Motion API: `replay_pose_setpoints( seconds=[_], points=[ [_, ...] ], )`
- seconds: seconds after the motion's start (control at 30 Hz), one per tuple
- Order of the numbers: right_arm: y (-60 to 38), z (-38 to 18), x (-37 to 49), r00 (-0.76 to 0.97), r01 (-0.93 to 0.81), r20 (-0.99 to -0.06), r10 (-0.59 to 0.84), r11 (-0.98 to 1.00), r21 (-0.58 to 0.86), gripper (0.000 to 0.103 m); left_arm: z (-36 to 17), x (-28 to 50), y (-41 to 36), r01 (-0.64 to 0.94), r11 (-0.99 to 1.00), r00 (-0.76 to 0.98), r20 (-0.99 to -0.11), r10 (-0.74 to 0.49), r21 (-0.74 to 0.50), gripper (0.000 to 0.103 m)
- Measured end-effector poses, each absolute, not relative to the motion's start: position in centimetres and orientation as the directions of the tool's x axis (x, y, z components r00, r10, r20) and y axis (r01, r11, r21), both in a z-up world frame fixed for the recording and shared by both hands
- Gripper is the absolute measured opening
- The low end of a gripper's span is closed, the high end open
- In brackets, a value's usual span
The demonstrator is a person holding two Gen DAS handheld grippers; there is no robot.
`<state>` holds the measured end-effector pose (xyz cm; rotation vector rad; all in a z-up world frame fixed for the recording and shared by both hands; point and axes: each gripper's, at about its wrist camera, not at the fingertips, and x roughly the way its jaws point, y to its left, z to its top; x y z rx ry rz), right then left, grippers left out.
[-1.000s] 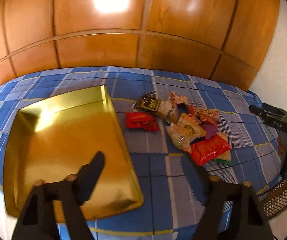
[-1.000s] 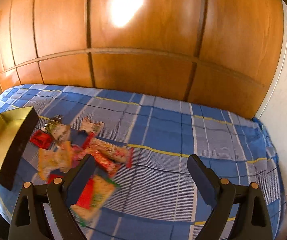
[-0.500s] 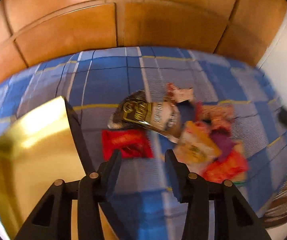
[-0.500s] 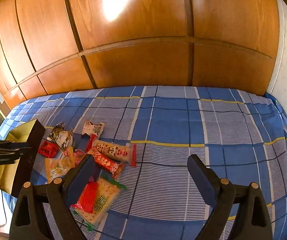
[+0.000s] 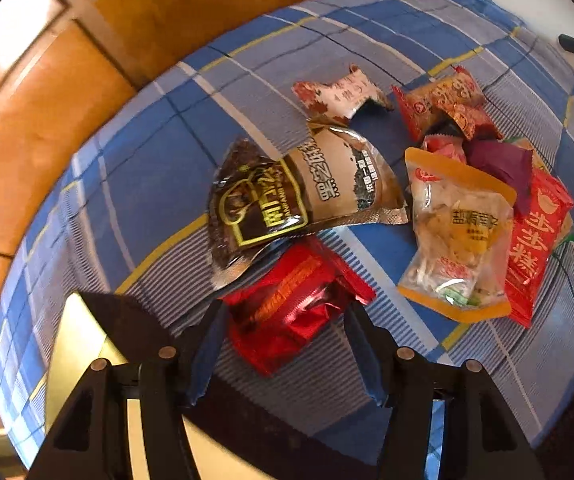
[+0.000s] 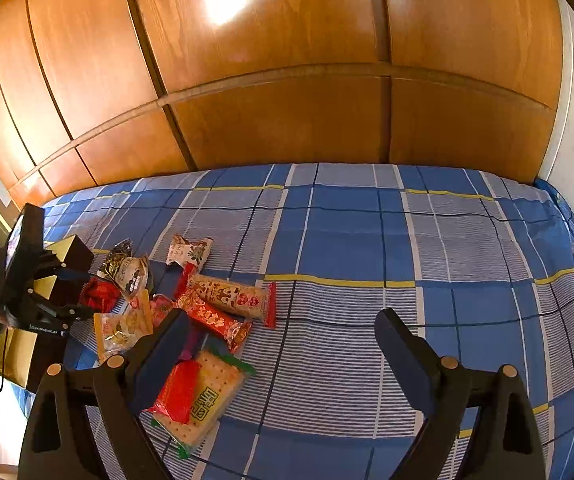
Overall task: Organize snacks
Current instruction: 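Grasp the small red wrapped snack with the left gripper, then drop the red snack into the gold tray while the right gripper grasps the clear bag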
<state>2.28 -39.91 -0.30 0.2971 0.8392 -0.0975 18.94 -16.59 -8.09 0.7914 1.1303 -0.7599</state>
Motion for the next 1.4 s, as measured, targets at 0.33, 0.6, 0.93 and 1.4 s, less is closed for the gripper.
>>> replay_pose_setpoints(
  seconds=[0.33, 0.6, 0.93, 1.4],
  points=[
    [-40.0, -0.7, 2.6, 0.649, 0.213, -0.76, 0.022, 0.955, 0.209, 0.094, -7.5, 19.2, -16.4, 0.804, 0.591, 0.223, -0.956, -0.19, 0.07, 0.025],
    [-38.9, -1.0, 2.7, 0.634, 0.182, -0.773, 0.028, 0.966, 0.184, 0.09, -6.5, 15.6, -15.1, 0.772, 0.635, 0.212, -0.941, -0.263, -0.003, 0.004],
    [-39.5, -0.9, 2.5, 0.632, 0.201, -0.774, 0.039, 0.956, 0.212, 0.09, -7.6, 17.1, -16.8, 0.813, 0.569, 0.276, -0.943, -0.188, 0.125, 0.054],
    [-38.4, -1.9, 3.2, 0.596, 0.16, -0.802, 0.047, 0.971, 0.176, 0.085, -8.8, 18.5, -17.6, 0.784, 0.621, 0.201, -0.944, -0.262, -0.005, 0.036]
  ],
)
